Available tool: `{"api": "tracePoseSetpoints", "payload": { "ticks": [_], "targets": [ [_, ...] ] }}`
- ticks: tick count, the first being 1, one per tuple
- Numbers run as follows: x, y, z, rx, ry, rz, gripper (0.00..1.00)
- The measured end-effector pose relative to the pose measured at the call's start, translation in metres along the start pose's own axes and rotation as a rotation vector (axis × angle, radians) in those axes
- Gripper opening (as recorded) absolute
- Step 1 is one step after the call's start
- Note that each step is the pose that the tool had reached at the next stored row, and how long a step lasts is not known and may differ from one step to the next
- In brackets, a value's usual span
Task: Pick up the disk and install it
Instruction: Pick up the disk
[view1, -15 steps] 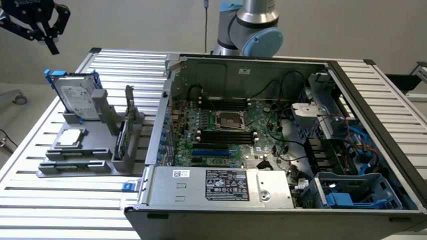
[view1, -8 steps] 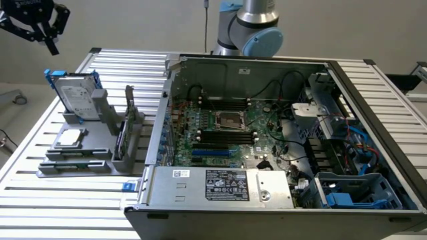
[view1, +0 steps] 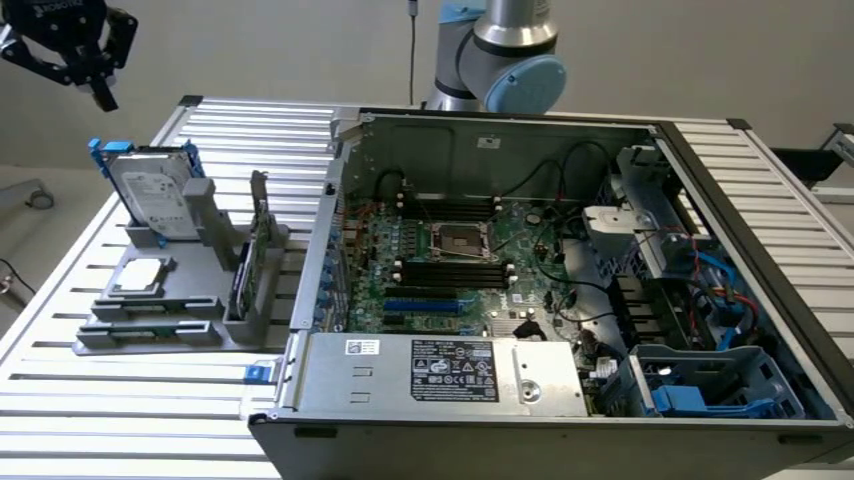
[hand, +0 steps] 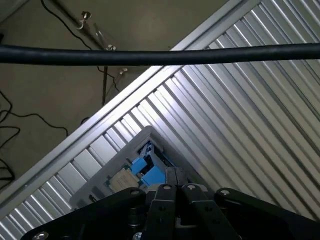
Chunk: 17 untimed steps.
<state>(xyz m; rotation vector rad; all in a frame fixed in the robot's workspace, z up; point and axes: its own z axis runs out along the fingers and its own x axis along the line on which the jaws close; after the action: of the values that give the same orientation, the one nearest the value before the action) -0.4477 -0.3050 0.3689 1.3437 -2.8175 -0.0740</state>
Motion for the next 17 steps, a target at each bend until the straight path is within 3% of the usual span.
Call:
{"api": "tracePoseSetpoints", "payload": {
  "ticks": [17],
  "targets": [
    [0.0000, -0.0002, 0.0036, -0.0008, 0.0163, -0.309, 0.11]
  ]
}}
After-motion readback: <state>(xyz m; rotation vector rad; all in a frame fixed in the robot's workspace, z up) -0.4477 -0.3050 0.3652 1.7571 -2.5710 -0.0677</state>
